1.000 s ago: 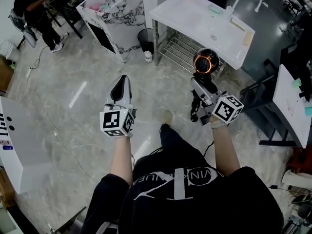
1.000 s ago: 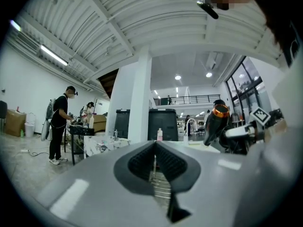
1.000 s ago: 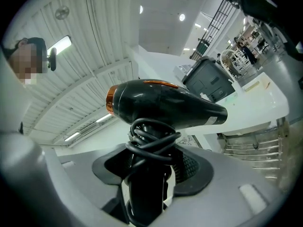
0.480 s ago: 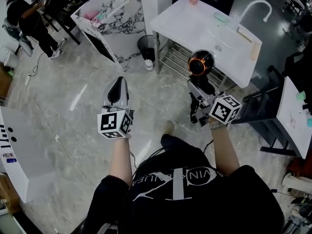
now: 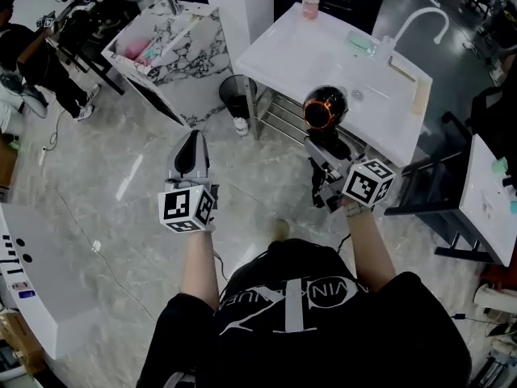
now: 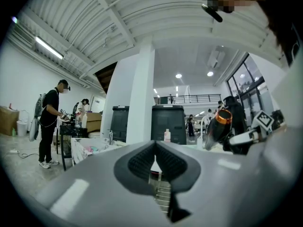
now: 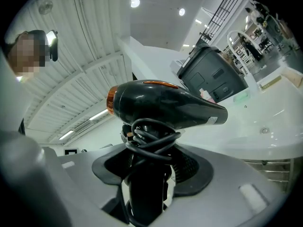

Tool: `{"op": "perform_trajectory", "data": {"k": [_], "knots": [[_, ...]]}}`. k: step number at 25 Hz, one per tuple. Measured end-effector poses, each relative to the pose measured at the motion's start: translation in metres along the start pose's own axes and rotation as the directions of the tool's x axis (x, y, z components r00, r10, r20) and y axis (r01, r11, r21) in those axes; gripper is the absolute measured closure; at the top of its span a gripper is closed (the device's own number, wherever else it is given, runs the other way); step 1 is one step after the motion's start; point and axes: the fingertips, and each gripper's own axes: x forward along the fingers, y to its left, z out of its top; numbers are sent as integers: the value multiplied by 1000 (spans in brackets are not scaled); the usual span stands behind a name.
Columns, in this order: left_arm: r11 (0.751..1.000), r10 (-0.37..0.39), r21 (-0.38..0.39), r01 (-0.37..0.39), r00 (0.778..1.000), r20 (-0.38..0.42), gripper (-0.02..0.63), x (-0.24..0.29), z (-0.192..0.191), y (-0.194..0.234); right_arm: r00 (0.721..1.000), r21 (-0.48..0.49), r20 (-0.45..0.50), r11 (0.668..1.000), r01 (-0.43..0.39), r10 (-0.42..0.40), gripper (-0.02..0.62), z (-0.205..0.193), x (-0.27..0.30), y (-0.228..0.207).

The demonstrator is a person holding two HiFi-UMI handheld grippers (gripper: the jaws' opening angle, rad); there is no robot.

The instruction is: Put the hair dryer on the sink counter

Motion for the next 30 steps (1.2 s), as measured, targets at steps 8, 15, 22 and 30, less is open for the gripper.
{"op": "perform_trajectory", "data": {"k": [8,15,22,30], "knots": [[1000,-27,-12,27,1000,-13,606,44,-11,-3,1000,-18,-14,1000,25,-25,336,15,19,-30],[999,-38,-9,37,998,-46,606,67,-18,2,999,9,-18,999,35,-35,336,17,35,-42],[993,-118,0,118,992,-33,606,132,-14,4,996,7,-21,997,83,-83,336,29,68,-64],[974,-227,-21,226,974,-21,606,243,-11,22,988,4,10,988,151,-151,336,68,126,-105]]}}
